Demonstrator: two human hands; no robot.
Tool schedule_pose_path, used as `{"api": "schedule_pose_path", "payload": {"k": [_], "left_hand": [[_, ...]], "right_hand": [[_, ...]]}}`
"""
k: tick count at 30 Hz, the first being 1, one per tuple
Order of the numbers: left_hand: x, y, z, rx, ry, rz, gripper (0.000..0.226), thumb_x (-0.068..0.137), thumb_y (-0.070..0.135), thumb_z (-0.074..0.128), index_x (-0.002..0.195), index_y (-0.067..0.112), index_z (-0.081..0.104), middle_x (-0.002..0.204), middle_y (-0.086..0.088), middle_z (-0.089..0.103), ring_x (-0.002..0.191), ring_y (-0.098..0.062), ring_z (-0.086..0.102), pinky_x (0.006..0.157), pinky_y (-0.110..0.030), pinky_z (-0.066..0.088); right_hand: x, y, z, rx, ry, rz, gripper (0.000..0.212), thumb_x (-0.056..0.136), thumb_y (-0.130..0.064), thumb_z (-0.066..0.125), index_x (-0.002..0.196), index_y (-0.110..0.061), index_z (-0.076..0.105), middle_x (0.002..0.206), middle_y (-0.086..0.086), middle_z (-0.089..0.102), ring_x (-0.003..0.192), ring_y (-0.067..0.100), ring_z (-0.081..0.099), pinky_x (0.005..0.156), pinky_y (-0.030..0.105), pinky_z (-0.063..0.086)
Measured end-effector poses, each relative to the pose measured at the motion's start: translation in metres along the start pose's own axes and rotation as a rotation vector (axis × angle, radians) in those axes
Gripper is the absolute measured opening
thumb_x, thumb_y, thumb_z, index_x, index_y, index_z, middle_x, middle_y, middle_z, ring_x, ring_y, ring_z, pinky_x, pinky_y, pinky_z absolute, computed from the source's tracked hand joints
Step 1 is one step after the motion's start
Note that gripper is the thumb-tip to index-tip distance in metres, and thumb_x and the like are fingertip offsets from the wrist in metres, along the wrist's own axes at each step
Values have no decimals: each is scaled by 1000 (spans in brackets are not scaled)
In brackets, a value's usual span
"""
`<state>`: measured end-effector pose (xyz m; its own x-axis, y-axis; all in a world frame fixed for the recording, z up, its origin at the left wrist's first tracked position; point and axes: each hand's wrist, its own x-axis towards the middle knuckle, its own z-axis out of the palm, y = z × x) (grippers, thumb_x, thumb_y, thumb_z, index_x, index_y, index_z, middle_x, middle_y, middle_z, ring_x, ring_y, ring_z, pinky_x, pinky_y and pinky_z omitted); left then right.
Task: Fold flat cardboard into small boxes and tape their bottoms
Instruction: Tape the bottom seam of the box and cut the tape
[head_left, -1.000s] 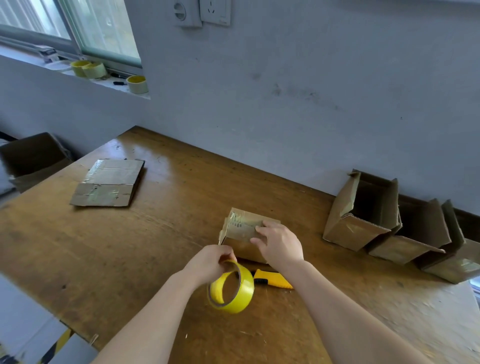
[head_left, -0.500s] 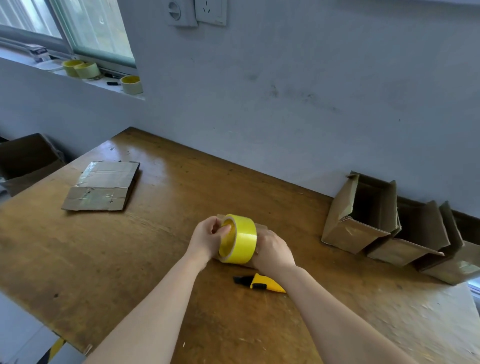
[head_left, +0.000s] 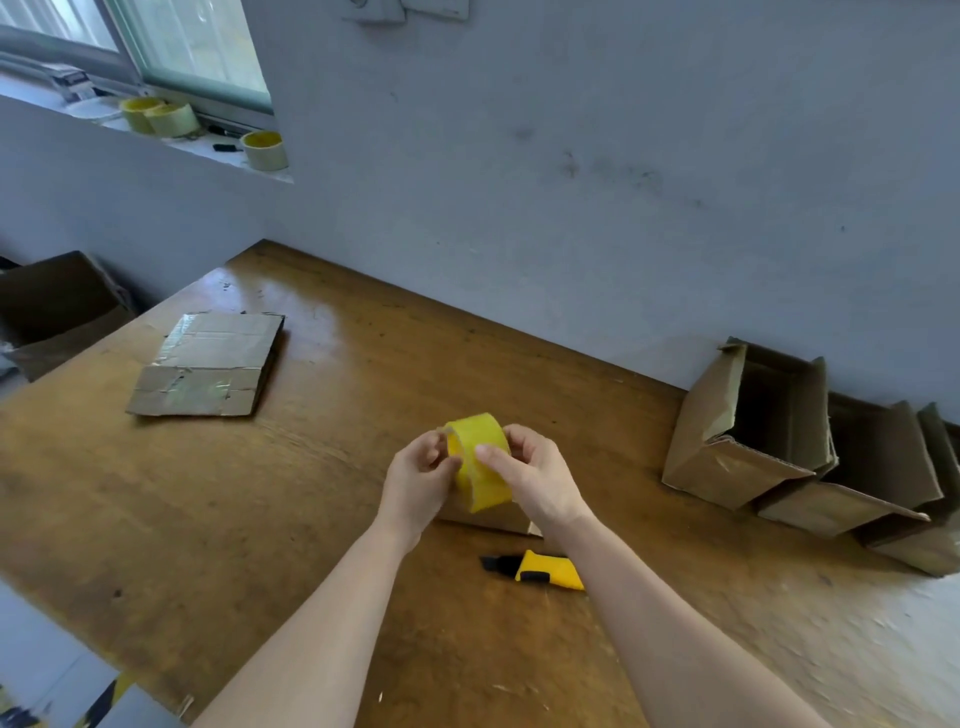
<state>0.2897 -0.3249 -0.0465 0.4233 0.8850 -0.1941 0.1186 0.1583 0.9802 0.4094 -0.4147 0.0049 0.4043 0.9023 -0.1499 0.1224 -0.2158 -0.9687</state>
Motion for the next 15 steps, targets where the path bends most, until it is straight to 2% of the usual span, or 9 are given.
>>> {"api": "schedule_pose_path", "payload": {"k": [2,6,9,12,15], "left_hand": [[0,3,-3,-94,-61,-57,28,94,18,58,119,27,67,115,7,68,108,-8,60,92,-29,49],[-2,15,-3,-227,-57,-95,28,97,16,50,117,23,67,123,-1,65,118,-13,56,106,-32,42],[-4,16,-2,-224,-84,-72,27,98,24,51,122,30,63,124,-1,64,119,-15,56,105,-33,43],[-5,19,-3,-257,-77,-72,25,97,14,53,110,26,70,111,1,71,113,-17,61,93,-27,49],[-5,20,-2,-204,-32,-64,27,93,6,54,104,23,73,107,0,72,110,-18,63,94,-31,50]], "right_hand": [[2,-1,-1,-23,-9,15,12,86,-29,67,90,-17,65,85,6,70,81,23,69,75,43,59],[4,-4,-2,-112,-7,-18,11,87,-27,66,92,-18,64,89,7,69,85,26,68,78,47,58],[5,-6,-1,-229,28,-62,7,87,-26,65,87,-19,63,80,1,66,77,21,64,71,42,55],[4,-6,-1,-391,54,-128,9,85,-28,64,82,-21,59,73,-4,60,67,16,56,62,38,49],[4,-3,-1,-560,36,-157,11,86,-31,62,88,-29,52,72,-12,53,65,6,48,57,24,37]]}}
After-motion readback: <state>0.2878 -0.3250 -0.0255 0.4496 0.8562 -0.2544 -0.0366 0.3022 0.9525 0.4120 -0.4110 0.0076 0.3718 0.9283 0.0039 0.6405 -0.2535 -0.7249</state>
